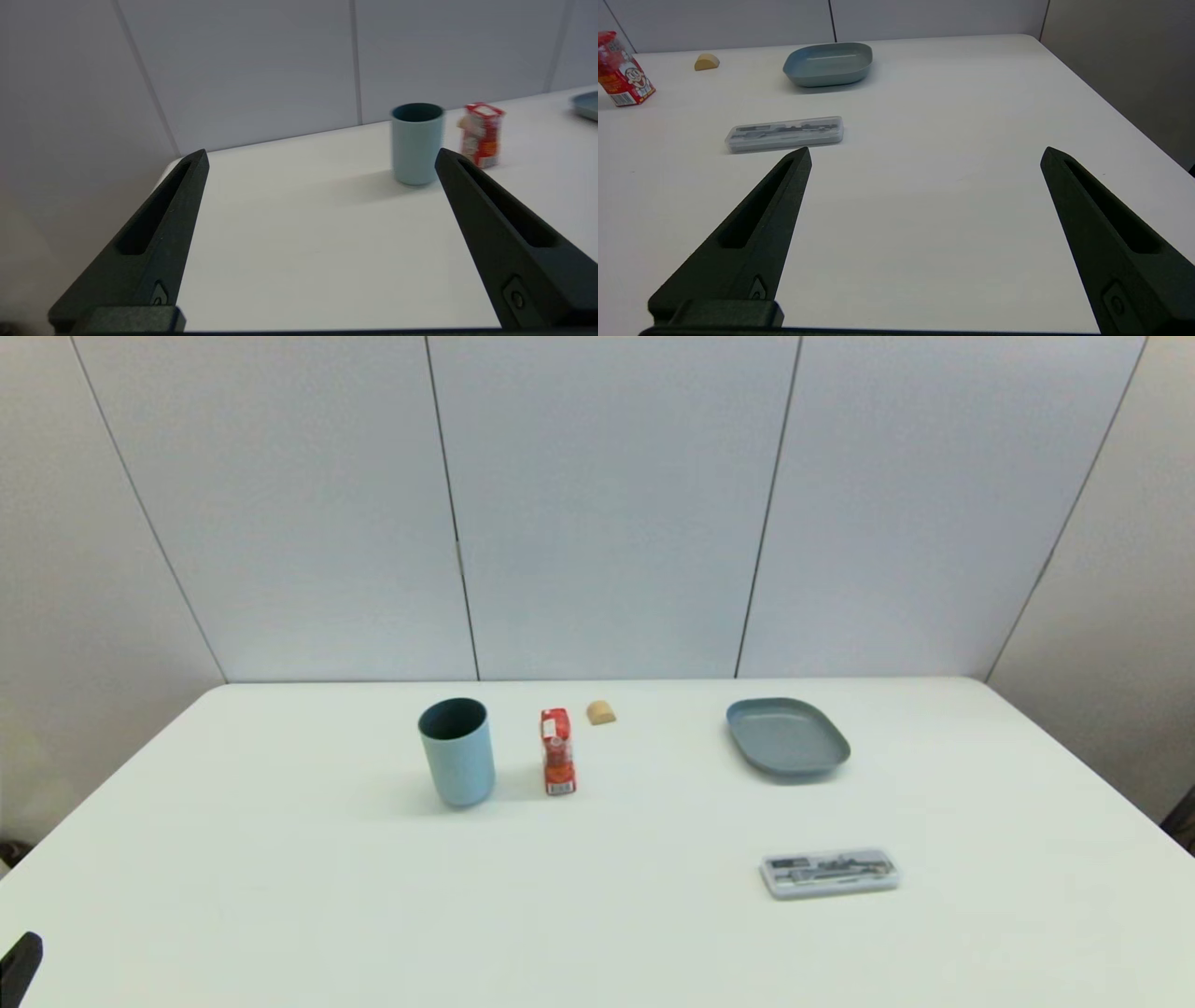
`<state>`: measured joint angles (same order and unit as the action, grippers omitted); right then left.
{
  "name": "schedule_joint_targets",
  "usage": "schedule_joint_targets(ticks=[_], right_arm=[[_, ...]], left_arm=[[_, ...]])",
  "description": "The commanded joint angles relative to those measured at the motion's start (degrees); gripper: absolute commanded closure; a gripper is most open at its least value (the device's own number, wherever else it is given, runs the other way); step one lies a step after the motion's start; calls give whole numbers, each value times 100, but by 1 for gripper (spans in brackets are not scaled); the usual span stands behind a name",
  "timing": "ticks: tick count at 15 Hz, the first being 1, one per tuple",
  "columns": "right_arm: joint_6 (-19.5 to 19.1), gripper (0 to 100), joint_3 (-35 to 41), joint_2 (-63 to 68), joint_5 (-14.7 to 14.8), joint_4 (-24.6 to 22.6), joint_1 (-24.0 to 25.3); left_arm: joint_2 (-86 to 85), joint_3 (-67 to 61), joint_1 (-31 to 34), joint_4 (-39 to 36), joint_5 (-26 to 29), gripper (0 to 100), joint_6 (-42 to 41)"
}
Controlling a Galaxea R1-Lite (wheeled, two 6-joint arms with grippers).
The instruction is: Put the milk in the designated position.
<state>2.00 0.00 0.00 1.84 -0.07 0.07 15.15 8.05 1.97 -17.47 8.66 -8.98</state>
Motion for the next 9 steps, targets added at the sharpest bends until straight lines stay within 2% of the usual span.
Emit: schedule_joint_targets(ticks=[1, 2, 3, 4, 5, 9], right_arm=[[2, 0, 0, 9, 0, -1, 1], [2, 0, 0, 9, 0, -1, 1], [2, 0, 0, 9, 0, -1, 1], [2, 0, 0, 9, 0, -1, 1], [2, 0, 0, 9, 0, -1, 1], [2, 0, 0, 9, 0, -1, 1]], left_arm=[[-997, -233, -277, 868, 5, 0, -16], [-1454, -268, -277, 1299, -4, 0, -7], [-1515, -550, -268, 1255, -66, 0, -24], [-1515, -813, -268, 833, -39, 0, -42], [-1515, -822, -268, 886, -83, 0, -68], [-1515, -813, -268, 1773, -619, 0, -33]])
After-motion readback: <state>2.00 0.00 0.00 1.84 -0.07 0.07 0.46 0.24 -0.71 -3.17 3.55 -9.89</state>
